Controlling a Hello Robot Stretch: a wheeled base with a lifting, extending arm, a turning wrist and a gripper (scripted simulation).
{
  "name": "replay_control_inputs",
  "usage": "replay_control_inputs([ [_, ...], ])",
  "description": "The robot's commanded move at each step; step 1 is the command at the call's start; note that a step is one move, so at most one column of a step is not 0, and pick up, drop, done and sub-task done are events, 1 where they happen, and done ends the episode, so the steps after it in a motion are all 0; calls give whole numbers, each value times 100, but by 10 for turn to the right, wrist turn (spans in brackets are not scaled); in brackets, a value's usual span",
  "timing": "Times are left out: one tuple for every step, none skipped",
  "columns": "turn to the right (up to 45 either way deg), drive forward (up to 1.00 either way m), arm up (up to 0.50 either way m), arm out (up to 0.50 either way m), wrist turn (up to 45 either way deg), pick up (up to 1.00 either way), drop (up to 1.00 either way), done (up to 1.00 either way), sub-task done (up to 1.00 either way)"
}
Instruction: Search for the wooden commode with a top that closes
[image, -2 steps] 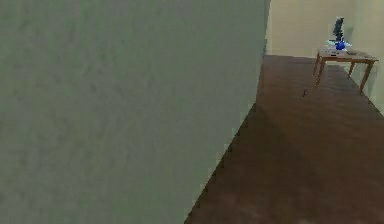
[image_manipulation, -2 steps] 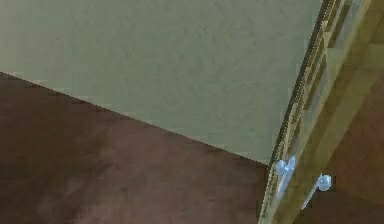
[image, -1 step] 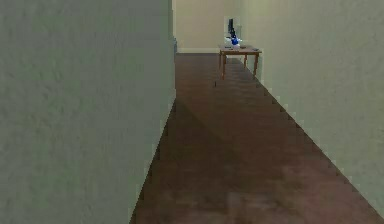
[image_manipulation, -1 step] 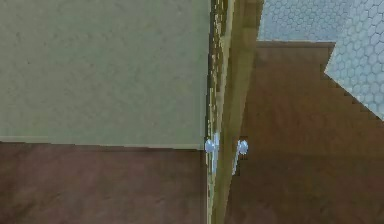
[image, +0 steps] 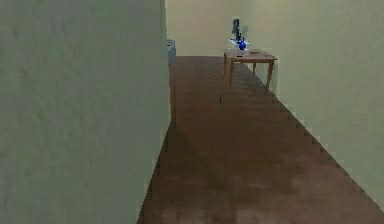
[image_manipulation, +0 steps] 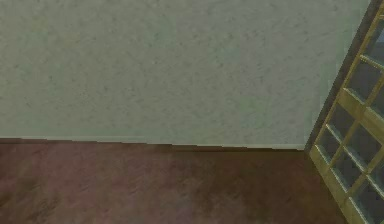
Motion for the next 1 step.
replay_control_inputs([
  [30, 0, 0, 0, 0, 0, 0, 0, 0],
])
